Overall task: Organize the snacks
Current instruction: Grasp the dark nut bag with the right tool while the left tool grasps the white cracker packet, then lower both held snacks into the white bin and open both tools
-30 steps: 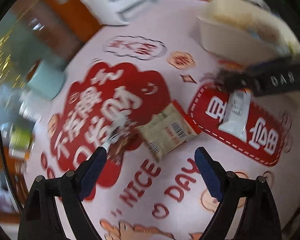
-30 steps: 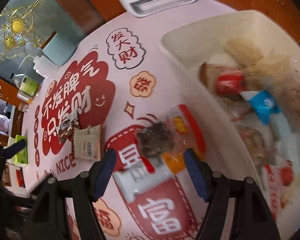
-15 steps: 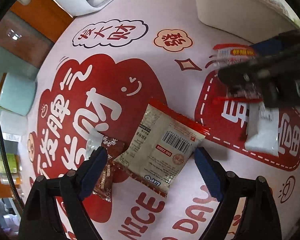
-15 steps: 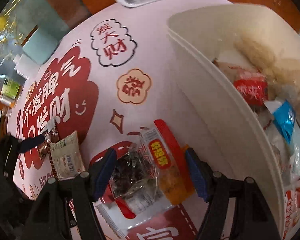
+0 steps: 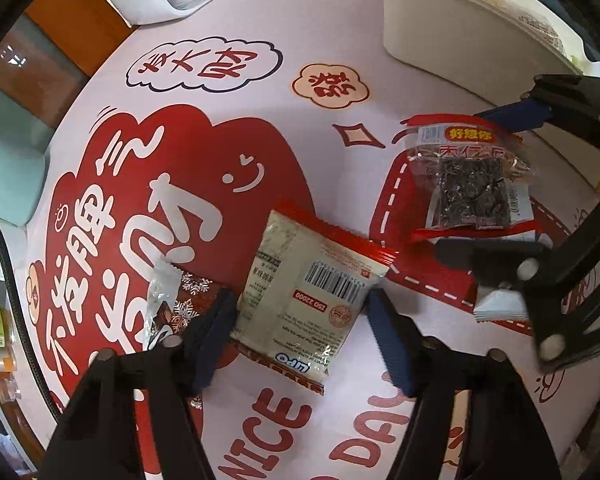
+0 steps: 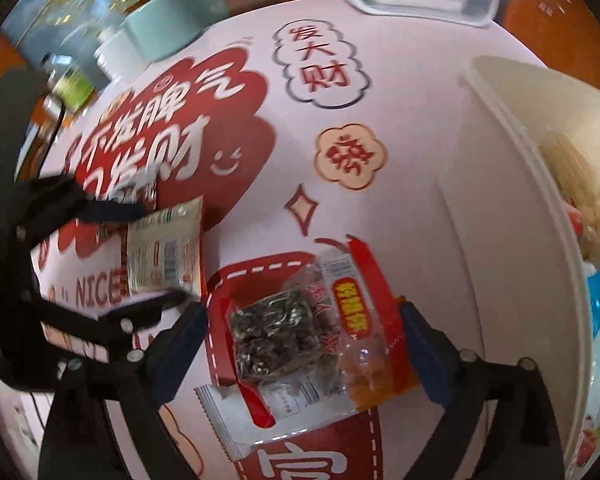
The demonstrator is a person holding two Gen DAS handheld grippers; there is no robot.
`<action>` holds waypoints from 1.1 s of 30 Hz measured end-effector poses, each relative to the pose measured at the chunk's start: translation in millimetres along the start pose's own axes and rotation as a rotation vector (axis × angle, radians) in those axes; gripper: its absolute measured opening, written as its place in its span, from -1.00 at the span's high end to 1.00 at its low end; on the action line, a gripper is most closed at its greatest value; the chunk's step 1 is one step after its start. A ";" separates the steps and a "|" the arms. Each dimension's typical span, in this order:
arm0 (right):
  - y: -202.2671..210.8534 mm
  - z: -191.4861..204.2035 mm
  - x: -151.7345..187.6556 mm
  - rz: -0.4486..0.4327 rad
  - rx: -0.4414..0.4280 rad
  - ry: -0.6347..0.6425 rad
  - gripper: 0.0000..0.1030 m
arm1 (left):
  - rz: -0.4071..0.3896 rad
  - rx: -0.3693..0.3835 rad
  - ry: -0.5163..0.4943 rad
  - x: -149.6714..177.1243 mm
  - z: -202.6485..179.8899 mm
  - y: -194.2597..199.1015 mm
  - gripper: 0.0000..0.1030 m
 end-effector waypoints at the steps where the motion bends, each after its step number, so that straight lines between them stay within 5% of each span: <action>1: -1.4 1.9 1.4 0.002 0.017 0.023 -0.85 | -0.002 -0.001 -0.003 -0.5 -1.5 0.6 0.00; 4: -2.7 4.7 3.8 0.000 0.050 0.052 -0.82 | -0.004 -0.023 -0.010 -1.1 -7.2 2.1 0.10; 6: -0.7 3.6 4.0 -0.019 0.070 0.053 -0.61 | -0.006 -0.033 0.000 0.1 -9.8 3.4 0.10; 7: 0.9 3.3 4.3 -0.027 0.066 0.053 -0.33 | -0.004 -0.024 0.018 1.3 -10.3 3.8 0.11; 8: 2.6 3.2 4.4 -0.033 0.058 0.051 0.18 | -0.005 -0.024 0.031 2.8 -11.2 4.8 0.11; 10: 5.5 1.0 3.5 -0.039 0.053 0.042 0.45 | -0.003 -0.028 0.055 6.9 -12.9 6.5 0.11; 21: 34.4 7.0 22.6 -0.055 -0.092 0.000 0.53 | -0.034 0.006 0.216 37.2 -36.8 56.8 0.11; 33: 149.0 5.7 58.8 -0.205 -0.256 0.020 0.53 | -0.149 -0.024 0.393 45.7 -83.1 161.8 0.11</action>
Point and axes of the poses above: each gripper's, at about its wrist camera, not at the fingertips, and y roughly against the way its jaws point, z to its left, x to its underside, the point moved 6 cm from there along -y, roughly the way its jaws point, and after that the axes turned 1 degree about -z, right-handed, at the moved point
